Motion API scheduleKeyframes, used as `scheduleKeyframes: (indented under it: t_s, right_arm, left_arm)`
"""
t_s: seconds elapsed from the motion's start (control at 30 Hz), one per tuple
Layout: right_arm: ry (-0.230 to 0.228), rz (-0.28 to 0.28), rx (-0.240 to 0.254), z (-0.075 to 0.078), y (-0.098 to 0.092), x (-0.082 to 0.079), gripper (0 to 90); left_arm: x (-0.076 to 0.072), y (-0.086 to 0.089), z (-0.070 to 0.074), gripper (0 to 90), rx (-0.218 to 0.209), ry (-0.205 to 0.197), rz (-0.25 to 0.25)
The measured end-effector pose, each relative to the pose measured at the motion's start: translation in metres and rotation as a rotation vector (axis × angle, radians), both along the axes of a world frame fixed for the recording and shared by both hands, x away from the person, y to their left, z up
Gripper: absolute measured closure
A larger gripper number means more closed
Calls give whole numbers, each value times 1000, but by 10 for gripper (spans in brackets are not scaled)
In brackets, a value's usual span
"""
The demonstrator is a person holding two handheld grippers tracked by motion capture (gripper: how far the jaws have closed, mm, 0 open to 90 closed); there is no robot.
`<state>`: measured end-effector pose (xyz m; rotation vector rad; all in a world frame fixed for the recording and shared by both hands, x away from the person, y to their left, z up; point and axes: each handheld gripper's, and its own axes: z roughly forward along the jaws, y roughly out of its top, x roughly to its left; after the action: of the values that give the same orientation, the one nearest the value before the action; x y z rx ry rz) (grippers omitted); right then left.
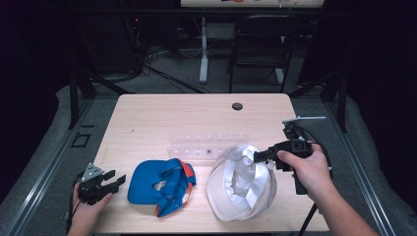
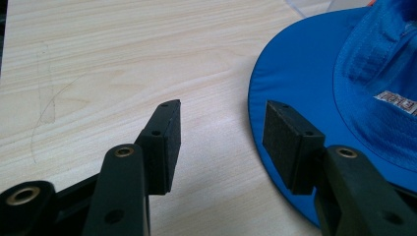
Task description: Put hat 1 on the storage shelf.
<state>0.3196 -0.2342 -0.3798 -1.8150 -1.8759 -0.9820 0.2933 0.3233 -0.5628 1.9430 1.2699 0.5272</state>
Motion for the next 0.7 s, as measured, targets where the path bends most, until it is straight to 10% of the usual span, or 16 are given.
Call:
scheduleKeyframes:
  t_s: [0.33, 0.7]
  right_arm:
    - [47, -10, 124, 6, -1, 3, 811]
    - [0, -36, 122, 42, 6, 7, 812]
  left_arm:
    - [1, 0, 0, 495, -3, -2, 4]
    - [2, -2, -1, 495, -9, -17, 6]
